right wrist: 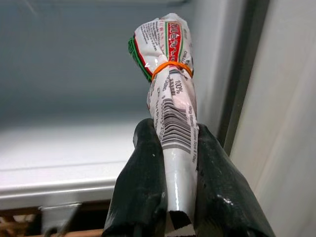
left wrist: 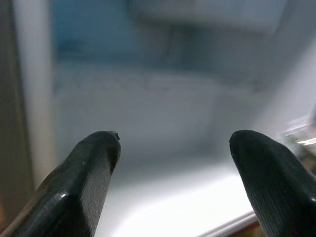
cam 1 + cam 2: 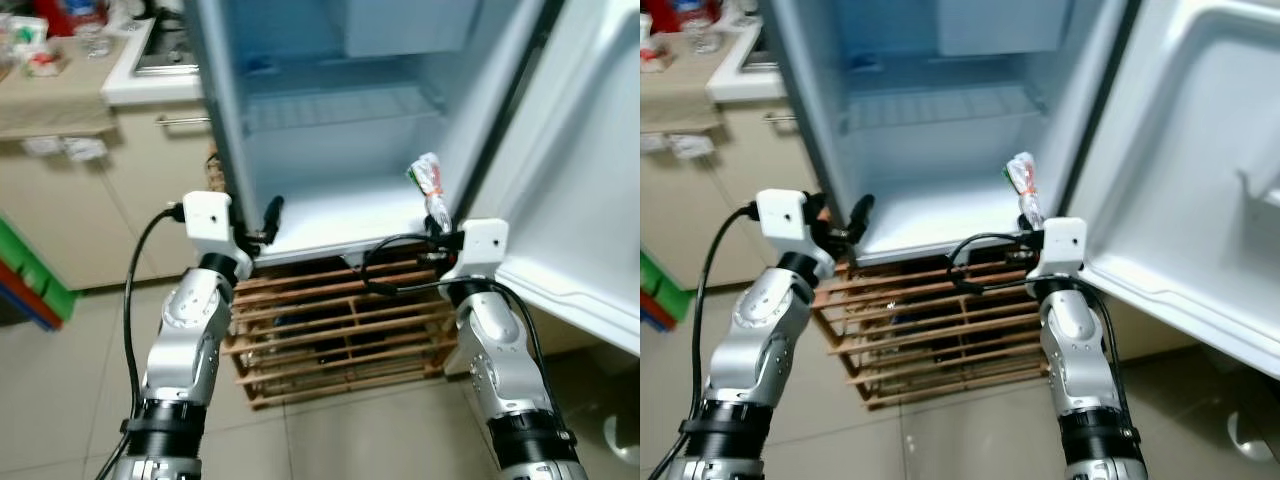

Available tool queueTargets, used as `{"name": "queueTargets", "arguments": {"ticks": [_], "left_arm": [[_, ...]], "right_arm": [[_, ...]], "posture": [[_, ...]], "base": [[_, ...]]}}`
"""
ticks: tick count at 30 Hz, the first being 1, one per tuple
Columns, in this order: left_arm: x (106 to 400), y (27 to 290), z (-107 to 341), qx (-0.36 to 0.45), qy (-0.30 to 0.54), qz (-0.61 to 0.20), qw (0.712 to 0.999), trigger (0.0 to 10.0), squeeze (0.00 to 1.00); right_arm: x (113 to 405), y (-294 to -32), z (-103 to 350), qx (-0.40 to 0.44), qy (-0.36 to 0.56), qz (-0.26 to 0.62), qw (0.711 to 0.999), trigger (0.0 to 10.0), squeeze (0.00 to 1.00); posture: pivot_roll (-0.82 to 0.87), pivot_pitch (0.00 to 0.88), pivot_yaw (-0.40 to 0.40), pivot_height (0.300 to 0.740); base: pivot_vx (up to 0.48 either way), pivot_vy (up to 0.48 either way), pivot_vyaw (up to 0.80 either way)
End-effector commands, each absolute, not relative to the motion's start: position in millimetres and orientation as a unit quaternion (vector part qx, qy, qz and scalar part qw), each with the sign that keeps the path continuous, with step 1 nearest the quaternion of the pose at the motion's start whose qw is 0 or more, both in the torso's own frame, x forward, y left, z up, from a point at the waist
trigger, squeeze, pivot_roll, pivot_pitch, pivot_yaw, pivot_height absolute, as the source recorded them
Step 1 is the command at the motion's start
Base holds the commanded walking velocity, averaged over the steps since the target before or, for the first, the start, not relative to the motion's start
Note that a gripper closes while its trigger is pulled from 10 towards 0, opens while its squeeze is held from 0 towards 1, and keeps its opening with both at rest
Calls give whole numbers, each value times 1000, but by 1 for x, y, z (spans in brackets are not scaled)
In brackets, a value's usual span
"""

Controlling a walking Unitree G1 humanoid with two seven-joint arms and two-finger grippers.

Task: Restocking fridge

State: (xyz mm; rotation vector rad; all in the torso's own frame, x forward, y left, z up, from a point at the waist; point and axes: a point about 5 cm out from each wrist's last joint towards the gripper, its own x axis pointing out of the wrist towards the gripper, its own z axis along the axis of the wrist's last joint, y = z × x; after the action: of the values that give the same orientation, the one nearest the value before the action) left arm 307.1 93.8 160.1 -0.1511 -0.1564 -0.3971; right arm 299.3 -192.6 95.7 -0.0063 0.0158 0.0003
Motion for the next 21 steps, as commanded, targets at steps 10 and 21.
{"name": "queueTargets", "arguments": {"ticks": [10, 21], "left_arm": [[311, 101, 177, -78, -82, -210, 971, 10000, 0], [291, 76, 183, -107, -72, -302, 944, 10000, 0]], "right_arm": [[317, -166, 104, 36, 17, 44, 998, 10000, 0], [336, -141, 107, 20, 26, 73, 997, 10000, 0]], "posture": [[-43, 0, -9, 740], [-6, 19, -56, 740]], "base": [[0, 0, 0], [0, 0, 0]]}}
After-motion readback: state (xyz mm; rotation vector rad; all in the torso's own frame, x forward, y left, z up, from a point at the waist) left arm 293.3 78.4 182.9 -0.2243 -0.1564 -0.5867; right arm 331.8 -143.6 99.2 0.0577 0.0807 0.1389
